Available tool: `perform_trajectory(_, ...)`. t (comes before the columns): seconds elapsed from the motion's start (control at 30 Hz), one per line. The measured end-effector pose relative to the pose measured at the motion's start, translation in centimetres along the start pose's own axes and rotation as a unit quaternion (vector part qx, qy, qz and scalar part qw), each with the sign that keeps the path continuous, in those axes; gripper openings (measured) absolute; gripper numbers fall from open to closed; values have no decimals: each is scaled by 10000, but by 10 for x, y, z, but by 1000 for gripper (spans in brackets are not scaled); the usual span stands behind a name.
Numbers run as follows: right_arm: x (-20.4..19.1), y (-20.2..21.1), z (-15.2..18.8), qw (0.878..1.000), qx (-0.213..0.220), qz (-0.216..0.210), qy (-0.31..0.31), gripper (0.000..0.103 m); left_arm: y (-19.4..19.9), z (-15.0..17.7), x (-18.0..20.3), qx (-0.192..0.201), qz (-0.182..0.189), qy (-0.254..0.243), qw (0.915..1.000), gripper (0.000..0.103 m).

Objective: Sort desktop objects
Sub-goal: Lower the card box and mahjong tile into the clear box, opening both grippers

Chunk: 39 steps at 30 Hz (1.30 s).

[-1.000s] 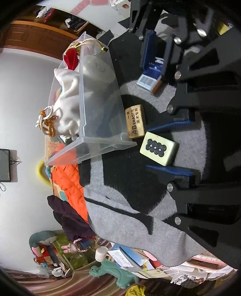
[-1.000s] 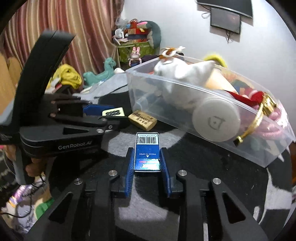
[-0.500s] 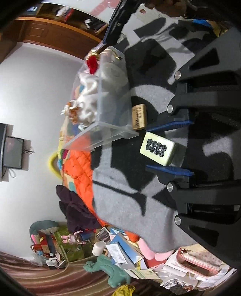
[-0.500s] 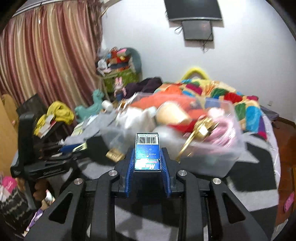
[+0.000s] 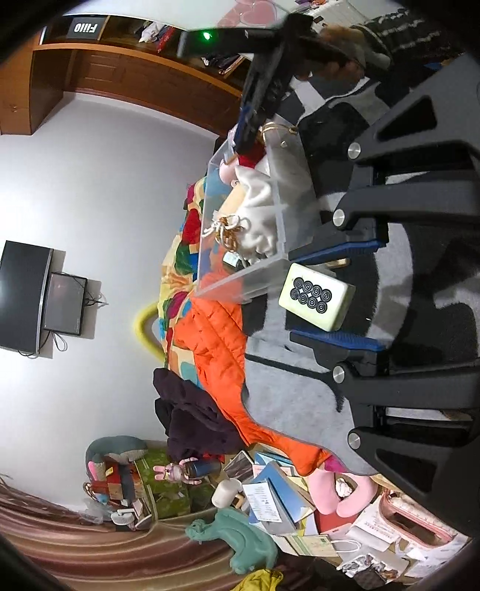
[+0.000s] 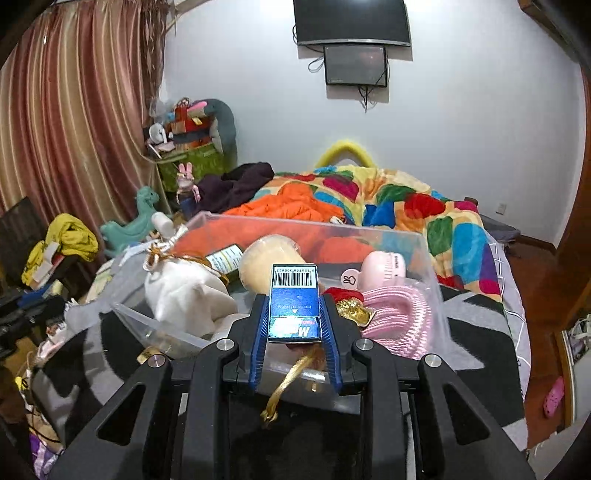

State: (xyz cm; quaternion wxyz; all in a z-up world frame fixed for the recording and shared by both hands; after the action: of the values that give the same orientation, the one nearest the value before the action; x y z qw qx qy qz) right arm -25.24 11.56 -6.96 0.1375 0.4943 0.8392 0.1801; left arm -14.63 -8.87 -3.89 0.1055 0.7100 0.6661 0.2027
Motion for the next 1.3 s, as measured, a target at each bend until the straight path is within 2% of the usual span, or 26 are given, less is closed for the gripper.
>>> perform_trajectory(0.17, -2, -8, 7, 9998, -92, 31, 166, 25, -13, -13, 12, 45, 103, -86, 9999, 34)
perform_trajectory(0.3, -6, 0, 7, 9984, -14, 281, 491, 25, -31, -20, 21, -25, 230, -99, 9997, 34)
perform_trajectory(0.4, -13, 11, 6, 9972, 87, 292, 677, 32, -44, -21, 29, -122, 281, -145, 9994, 34)
perform_trajectory(0.47, -20, 21, 6, 9968, 209, 205, 747, 43, -53, -19, 33, -204, 314, -174, 9991, 34)
perform_trajectory(0.67, -42, 39, 7, 9969, 253, -435, 607, 44, -73, -13, 39, -384, 331, -229, 9985, 35)
perform_trajectory(0.93, -75, 33, 39, 9914, -233, -1208, 437, 44, -83, -19, 40, -495, 453, -358, 9971, 35)
perform_trajectory(1.13, -101, 5, 61, 9872, -678, -1289, 649, 44, -89, -22, 47, -671, 912, -57, 9936, 34)
perform_trajectory(1.3, -107, -17, 73, 9850, -1017, -1315, 458, 44, -95, -14, 48, -715, 947, -57, 9929, 32)
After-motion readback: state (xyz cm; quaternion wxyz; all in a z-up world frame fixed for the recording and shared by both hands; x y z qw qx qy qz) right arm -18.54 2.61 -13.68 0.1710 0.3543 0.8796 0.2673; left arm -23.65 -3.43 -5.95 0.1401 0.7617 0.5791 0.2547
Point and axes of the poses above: each gripper's, at about its wrist camera, not at the fingertips, and y roughly against the way its jaws point, x to its right, z to its underside, the point moved 8 cm from there along -y, roughly the way its jaws point, and after that the axes turned 10 degrees about x, right-handed, at the moved point
